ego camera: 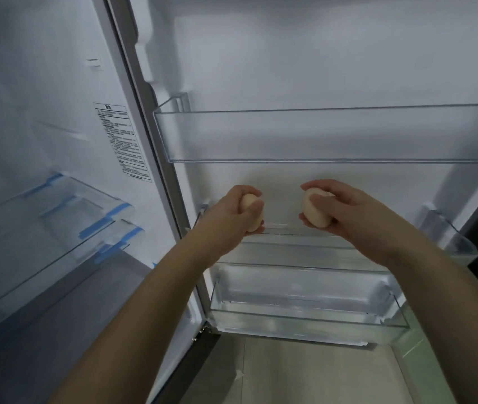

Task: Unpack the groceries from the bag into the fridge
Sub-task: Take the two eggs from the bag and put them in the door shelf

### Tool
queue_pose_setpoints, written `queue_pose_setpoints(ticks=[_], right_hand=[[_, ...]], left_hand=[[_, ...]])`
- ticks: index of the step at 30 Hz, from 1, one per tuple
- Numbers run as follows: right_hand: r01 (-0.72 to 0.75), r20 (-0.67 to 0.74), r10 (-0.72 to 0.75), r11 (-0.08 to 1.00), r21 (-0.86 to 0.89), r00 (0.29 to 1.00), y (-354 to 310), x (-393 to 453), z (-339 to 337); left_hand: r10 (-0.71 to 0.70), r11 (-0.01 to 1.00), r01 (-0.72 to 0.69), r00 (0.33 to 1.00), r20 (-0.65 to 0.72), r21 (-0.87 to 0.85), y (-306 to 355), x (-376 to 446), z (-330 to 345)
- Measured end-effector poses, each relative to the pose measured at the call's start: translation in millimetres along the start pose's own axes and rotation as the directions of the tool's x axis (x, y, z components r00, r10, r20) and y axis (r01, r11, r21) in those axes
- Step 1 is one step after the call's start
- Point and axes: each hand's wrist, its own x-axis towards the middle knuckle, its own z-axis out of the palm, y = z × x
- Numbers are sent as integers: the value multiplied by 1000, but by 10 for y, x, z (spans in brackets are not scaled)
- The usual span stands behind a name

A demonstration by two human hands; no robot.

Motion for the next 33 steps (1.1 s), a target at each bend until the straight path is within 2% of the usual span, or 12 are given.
queue_pose_setpoints(ticks=[2,5,7,10,12,14,24,33], right_hand=[[39,-21,-44,980,-196,999,77,88,-18],[74,-17,-97,848,-525,995,149,193,-39],[95,43,-87,777,-622,995,182,239,-68],[110,115,-38,684,-721,993,212,272,-97],[106,113,-30,642,-760,993,232,301,-109],[103,115,-22,623,-775,993,235,319,-112],[38,63,21,595,-803,998,243,334,-67],[5,40,51,556,-831,998,255,355,-44]], left_hand=[[11,995,-9,1000,-14,98,20,46,36],[79,921,-81,997,21,381,45,102,96],[100,824,-108,994,45,556,50,148,126],[68,739,-116,993,98,663,51,214,170],[52,687,-136,989,139,714,54,262,202],[37,677,-146,986,165,721,62,305,227],[19,598,-143,986,165,789,86,425,307],[-4,646,-123,986,165,754,27,441,323]])
